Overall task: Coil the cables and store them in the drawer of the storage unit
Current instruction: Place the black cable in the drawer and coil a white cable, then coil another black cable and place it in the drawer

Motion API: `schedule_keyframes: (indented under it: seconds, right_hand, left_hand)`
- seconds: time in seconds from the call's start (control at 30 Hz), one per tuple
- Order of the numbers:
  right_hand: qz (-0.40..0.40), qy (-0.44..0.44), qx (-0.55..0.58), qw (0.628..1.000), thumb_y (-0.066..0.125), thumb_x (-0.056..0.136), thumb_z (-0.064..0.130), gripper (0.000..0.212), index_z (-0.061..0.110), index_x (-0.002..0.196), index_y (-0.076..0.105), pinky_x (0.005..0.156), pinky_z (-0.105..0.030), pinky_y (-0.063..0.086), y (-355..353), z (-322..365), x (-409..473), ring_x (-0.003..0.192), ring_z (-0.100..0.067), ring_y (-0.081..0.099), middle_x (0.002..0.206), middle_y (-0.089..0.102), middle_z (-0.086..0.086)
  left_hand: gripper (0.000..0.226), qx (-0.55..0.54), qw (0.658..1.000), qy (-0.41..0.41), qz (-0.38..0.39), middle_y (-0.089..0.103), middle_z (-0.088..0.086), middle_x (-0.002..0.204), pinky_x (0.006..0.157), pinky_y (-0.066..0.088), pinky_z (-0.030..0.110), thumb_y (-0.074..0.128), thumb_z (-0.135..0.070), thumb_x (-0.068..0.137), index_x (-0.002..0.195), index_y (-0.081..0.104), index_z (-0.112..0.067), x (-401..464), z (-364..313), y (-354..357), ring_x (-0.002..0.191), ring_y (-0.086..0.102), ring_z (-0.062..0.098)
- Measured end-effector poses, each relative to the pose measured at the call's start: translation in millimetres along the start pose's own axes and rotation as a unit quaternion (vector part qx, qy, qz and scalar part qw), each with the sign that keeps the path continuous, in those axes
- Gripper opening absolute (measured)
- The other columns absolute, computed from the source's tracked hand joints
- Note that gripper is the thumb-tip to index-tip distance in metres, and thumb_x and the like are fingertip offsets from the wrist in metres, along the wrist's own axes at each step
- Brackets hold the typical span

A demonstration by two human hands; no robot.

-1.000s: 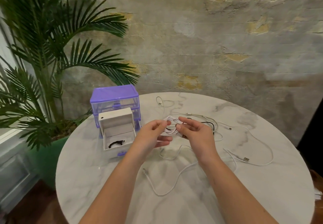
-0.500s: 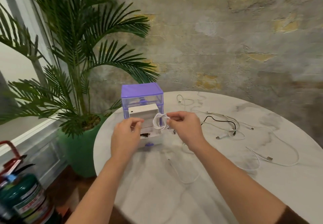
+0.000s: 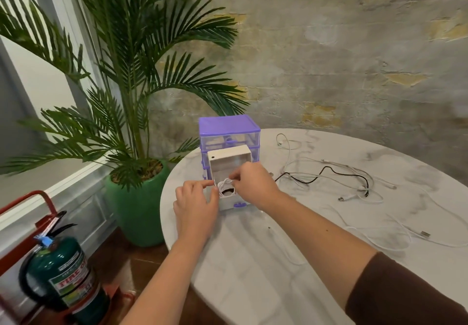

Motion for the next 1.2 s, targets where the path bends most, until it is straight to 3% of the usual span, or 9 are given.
schedule_keyframes:
  seconds: [0.23, 0.37, 0.53, 0.67, 0.8, 0.93, 1.03, 1.1, 1.2]
  right_hand:
    - [0.030, -0.041, -0.134, 0.990, 0.057, 0.091, 0.014, 0.022, 0.018, 0.104, 0.075, 0.081, -0.031, 0.054, 2, 1, 8, 0.098, -0.026, 0.065, 0.103, 0.072, -0.006]
    - [-0.005, -0.070, -0.197, 0.978, 0.052, 0.094, 0.031, 0.024, 0.023, 0.102, 0.073, 0.087, -0.034, 0.036, 1, -1, 6, 0.107, -0.024, 0.055, 0.103, 0.070, -0.002]
    - [0.009, -0.058, -0.210, 0.976, 0.042, 0.099, 0.031, 0.031, 0.023, 0.089, 0.070, 0.085, -0.037, 0.024, 6, -6, -2, 0.103, -0.022, 0.044, 0.095, 0.066, 0.000]
    - [0.017, -0.073, -0.172, 0.982, 0.039, 0.101, 0.026, 0.030, 0.029, 0.095, 0.069, 0.089, -0.036, 0.025, 3, -12, -11, 0.108, -0.024, 0.041, 0.096, 0.062, 0.002]
    - [-0.012, -0.080, -0.041, 0.996, 0.046, 0.099, 0.031, 0.030, 0.033, 0.124, 0.063, 0.098, -0.033, 0.028, -7, -24, -21, 0.120, -0.024, 0.039, 0.123, 0.060, 0.000]
    - [-0.067, -0.065, 0.048, 0.994, 0.056, 0.095, 0.025, 0.022, 0.023, 0.112, 0.069, 0.090, -0.026, 0.035, -30, -47, -37, 0.111, -0.015, 0.043, 0.106, 0.065, 0.006]
    - [-0.094, -0.008, 0.070, 0.993, 0.060, 0.091, 0.026, 0.011, 0.025, 0.092, 0.071, 0.084, -0.032, 0.044, -40, -79, -43, 0.100, -0.015, 0.049, 0.089, 0.065, 0.010]
    - [-0.109, 0.036, 0.057, 0.992, 0.059, 0.091, 0.028, 0.014, 0.024, 0.083, 0.070, 0.079, -0.036, 0.049, -45, -100, -43, 0.097, -0.019, 0.055, 0.085, 0.067, 0.006]
    - [-0.121, 0.069, -0.031, 0.990, 0.050, 0.098, 0.029, 0.027, 0.014, 0.094, 0.072, 0.079, -0.038, 0.048, -53, -121, -40, 0.102, -0.027, 0.054, 0.095, 0.069, -0.004]
  left_hand:
    - [0.025, -0.011, 1.000, -0.016, 0.013, 0.052, -0.005, 0.114, 0.088, 0.035, 0.036, 0.049, -0.044, 0.094, 0.112, 0.063, -0.034, 1, 3, 2, 0.115, 0.038, 0.020]
    - [0.027, -0.011, 1.000, -0.013, 0.011, 0.052, -0.004, 0.115, 0.087, 0.036, 0.036, 0.048, -0.045, 0.095, 0.112, 0.064, -0.033, 0, 4, 2, 0.113, 0.038, 0.019]
    - [0.031, -0.019, 1.000, -0.003, 0.004, 0.048, -0.008, 0.108, 0.086, 0.036, 0.034, 0.048, -0.051, 0.093, 0.114, 0.064, -0.034, -1, 1, 1, 0.109, 0.038, 0.015]
    - [0.034, -0.020, 1.000, -0.002, -0.001, 0.047, -0.006, 0.110, 0.088, 0.038, 0.036, 0.051, -0.052, 0.091, 0.115, 0.065, -0.032, -1, 2, 2, 0.109, 0.038, 0.017]
    - [0.035, -0.016, 1.000, -0.004, -0.015, 0.049, -0.004, 0.114, 0.090, 0.036, 0.036, 0.053, -0.051, 0.091, 0.119, 0.063, -0.032, -1, 0, -1, 0.112, 0.040, 0.019]
    - [0.028, -0.019, 0.997, 0.028, -0.068, 0.052, -0.004, 0.112, 0.085, 0.030, 0.030, 0.051, -0.044, 0.093, 0.116, 0.061, -0.031, -9, -17, -4, 0.109, 0.040, 0.017]
    - [0.019, -0.031, 0.992, 0.097, -0.075, 0.055, -0.006, 0.105, 0.081, 0.033, 0.031, 0.052, -0.038, 0.094, 0.106, 0.064, -0.031, -16, -44, 2, 0.101, 0.044, 0.018]
    - [0.019, -0.036, 0.985, 0.152, -0.071, 0.058, -0.008, 0.099, 0.078, 0.031, 0.029, 0.051, -0.039, 0.091, 0.099, 0.067, -0.031, -20, -66, 9, 0.096, 0.046, 0.019]
    - [0.016, 0.002, 0.977, 0.205, -0.051, 0.062, -0.007, 0.096, 0.076, 0.025, 0.027, 0.056, -0.036, 0.087, 0.097, 0.068, -0.031, -22, -92, 27, 0.096, 0.050, 0.020]
Point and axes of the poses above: each hand's wrist, its own x-axis towards the middle knuckle, its own y-axis out of the palm, z = x × y, the point moved 2 cm from there along x, towards the middle knuckle
